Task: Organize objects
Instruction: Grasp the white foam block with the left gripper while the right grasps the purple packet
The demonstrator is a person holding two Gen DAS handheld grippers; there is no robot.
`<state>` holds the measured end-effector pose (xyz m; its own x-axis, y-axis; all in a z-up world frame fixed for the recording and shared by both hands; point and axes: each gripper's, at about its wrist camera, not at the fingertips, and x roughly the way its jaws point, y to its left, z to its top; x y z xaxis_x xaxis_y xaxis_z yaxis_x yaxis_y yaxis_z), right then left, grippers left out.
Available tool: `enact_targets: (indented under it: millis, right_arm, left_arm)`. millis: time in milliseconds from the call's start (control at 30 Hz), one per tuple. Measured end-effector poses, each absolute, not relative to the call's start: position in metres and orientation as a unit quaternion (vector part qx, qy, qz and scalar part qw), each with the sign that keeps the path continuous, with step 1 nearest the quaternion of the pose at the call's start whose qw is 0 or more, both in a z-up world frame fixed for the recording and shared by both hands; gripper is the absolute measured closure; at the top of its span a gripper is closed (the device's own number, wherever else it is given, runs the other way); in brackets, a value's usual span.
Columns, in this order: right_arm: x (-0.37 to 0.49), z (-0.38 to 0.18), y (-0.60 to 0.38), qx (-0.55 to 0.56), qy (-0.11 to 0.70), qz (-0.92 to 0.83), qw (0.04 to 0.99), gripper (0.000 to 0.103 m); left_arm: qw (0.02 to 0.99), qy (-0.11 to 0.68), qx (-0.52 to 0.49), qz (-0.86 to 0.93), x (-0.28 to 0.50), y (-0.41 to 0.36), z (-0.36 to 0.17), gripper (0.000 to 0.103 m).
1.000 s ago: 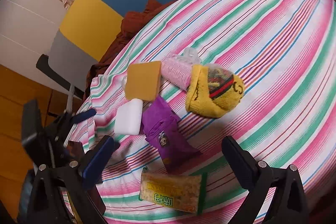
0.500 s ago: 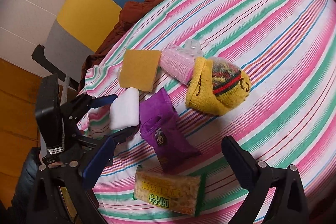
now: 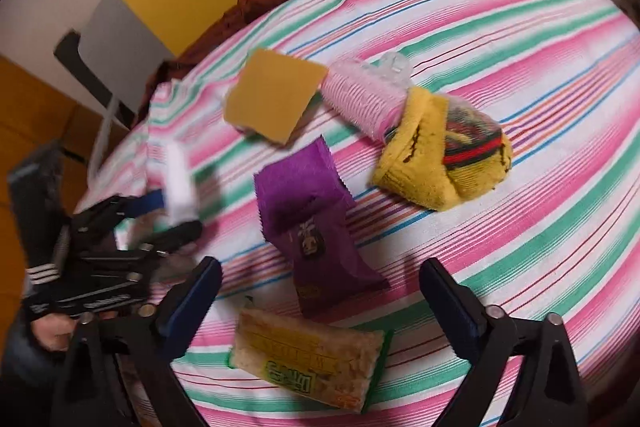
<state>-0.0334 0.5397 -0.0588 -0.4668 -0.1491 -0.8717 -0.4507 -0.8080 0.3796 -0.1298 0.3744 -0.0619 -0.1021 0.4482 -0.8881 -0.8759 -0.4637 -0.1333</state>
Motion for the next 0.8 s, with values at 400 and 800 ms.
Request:
enact_targets:
  millis: [400,800]
  right_arm:
    - [-0.049,-0.073,0.517,-0.554,0.173,0.805,0.121,0.063]
    - [-0.026,-0.038,0.531,-0.467,0.237,0.849,0.075,0.064]
  left_arm:
    - [0.444,0.159,-0.481,0.74,-0.107,0.334,-0.044,0.042]
    - [0.431,0.077,-0.453,0.776,-0.064,0.283,-0.011,0.042]
